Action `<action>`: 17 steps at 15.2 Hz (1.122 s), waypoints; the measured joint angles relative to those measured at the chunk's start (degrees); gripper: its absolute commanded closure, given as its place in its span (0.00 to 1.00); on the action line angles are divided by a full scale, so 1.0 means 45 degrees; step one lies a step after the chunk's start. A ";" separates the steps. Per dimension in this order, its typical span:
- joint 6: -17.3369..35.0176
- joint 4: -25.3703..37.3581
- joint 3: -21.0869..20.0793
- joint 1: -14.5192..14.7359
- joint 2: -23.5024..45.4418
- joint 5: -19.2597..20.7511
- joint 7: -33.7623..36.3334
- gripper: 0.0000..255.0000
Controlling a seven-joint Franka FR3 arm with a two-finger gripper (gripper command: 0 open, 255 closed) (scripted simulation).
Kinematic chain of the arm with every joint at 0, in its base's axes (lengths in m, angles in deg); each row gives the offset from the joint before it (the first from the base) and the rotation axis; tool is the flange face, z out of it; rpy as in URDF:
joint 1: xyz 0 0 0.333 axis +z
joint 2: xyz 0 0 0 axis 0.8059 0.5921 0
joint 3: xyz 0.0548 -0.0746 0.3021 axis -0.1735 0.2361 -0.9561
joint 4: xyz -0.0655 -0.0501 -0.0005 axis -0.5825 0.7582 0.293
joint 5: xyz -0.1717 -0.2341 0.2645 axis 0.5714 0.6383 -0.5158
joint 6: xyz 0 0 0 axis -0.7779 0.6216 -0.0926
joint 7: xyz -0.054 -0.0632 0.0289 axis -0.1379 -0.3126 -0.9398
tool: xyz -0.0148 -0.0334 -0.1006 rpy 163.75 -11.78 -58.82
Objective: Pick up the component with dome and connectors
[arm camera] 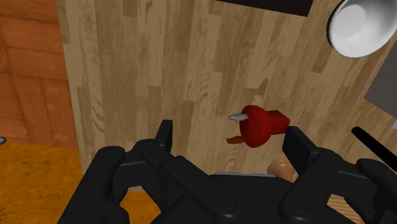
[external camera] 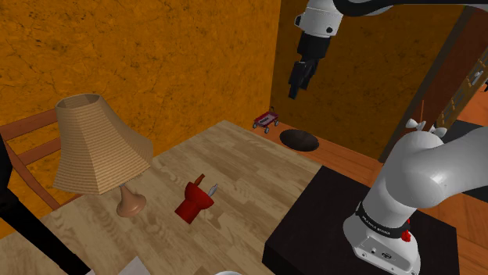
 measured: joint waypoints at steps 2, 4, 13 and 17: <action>0.0215 -0.0077 0.0040 0.0046 0.0177 0.0046 -0.0186 0.00; 0.0775 -0.0155 0.0136 0.0213 0.0772 0.0176 -0.0780 0.00; 0.3954 0.0012 0.0381 0.1080 0.4670 0.0753 -0.3816 0.00; 0.5154 0.0241 0.0309 0.1431 0.6320 0.0987 -0.4996 0.00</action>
